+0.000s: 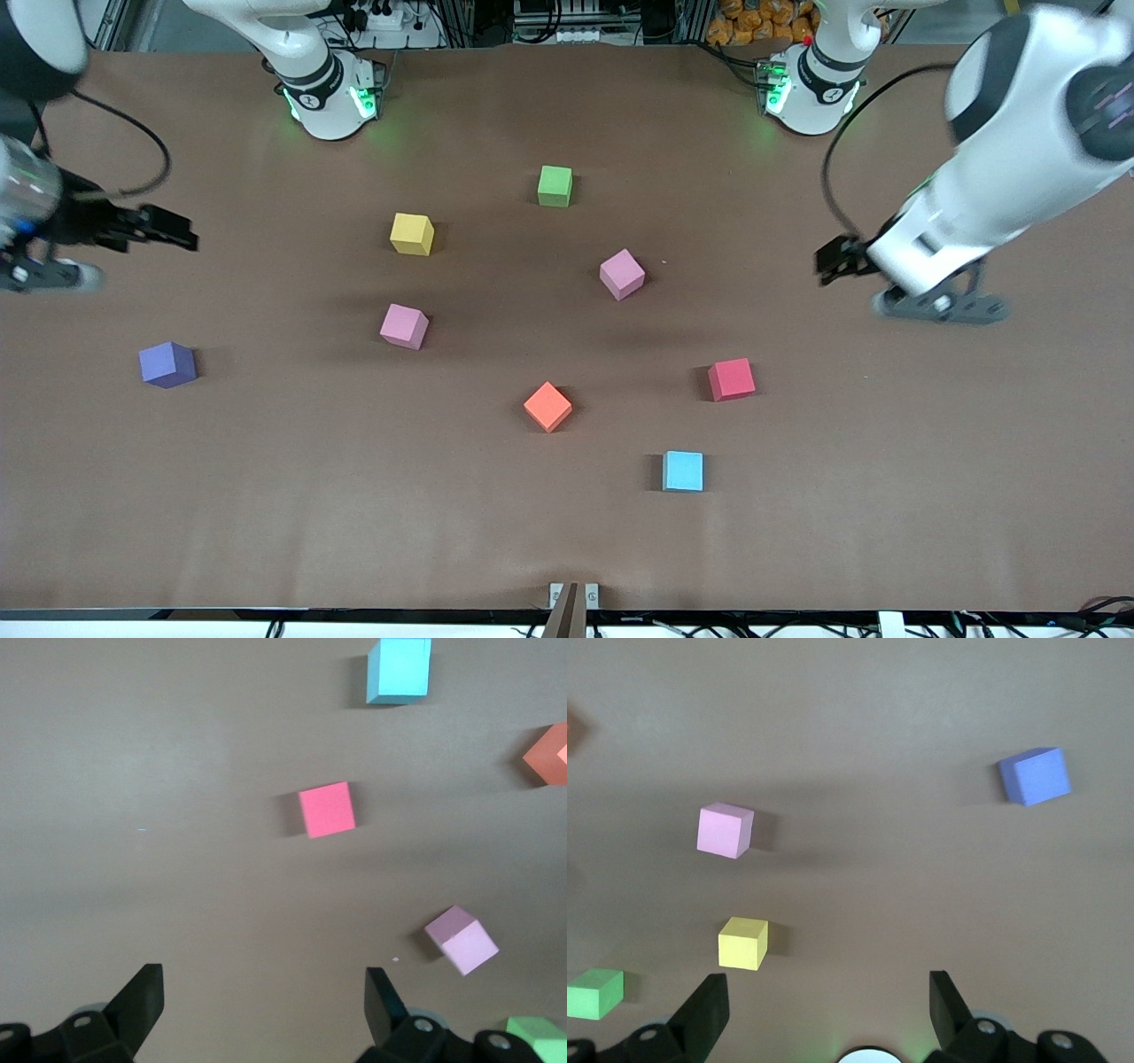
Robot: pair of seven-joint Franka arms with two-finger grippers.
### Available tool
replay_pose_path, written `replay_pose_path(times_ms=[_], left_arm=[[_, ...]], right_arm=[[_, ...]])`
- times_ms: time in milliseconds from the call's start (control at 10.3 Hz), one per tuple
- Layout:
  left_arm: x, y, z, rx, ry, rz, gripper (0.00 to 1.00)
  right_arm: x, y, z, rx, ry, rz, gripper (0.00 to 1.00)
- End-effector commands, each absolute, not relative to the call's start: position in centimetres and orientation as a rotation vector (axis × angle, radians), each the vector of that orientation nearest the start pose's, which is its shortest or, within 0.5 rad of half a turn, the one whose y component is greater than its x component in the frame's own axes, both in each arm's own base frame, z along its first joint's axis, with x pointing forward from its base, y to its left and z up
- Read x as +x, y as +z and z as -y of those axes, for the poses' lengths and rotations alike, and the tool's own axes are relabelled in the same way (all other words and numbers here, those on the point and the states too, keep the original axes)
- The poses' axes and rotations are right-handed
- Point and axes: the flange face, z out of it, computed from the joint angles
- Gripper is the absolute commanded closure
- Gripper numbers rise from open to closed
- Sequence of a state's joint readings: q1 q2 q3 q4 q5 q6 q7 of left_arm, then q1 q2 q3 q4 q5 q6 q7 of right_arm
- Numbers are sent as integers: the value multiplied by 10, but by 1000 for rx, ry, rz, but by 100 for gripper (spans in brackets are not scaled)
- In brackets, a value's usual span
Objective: Arrange blocks into number 1
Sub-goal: 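Reach the left gripper to hot pink cube while the right gripper reaches light pink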
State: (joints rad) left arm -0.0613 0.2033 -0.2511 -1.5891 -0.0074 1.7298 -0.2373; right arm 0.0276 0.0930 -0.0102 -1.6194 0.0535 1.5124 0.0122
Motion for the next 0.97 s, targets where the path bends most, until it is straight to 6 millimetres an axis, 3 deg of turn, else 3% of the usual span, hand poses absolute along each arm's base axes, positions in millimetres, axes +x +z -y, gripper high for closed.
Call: replay_pose_path(times_ms=[0,195,390,682,877], left_arm=[[603,465,216,-3149,135,-37,0],[614,412,242,-3114,125,49,0],[626,378,246,-3136,111,80,0],[634,318,249,-3078,124,112,0],[642,288,250,-3077,93,186,0]], right_arm=[[572,478,-57,-3075,328,-25,0],[565,407,-106,-3083,305,-140,0],[563,365,-139,-3081,312,-259,0],[563,305,-164,-3075,323,-282,0],[563,279,-167,-3070,304,-279,0]])
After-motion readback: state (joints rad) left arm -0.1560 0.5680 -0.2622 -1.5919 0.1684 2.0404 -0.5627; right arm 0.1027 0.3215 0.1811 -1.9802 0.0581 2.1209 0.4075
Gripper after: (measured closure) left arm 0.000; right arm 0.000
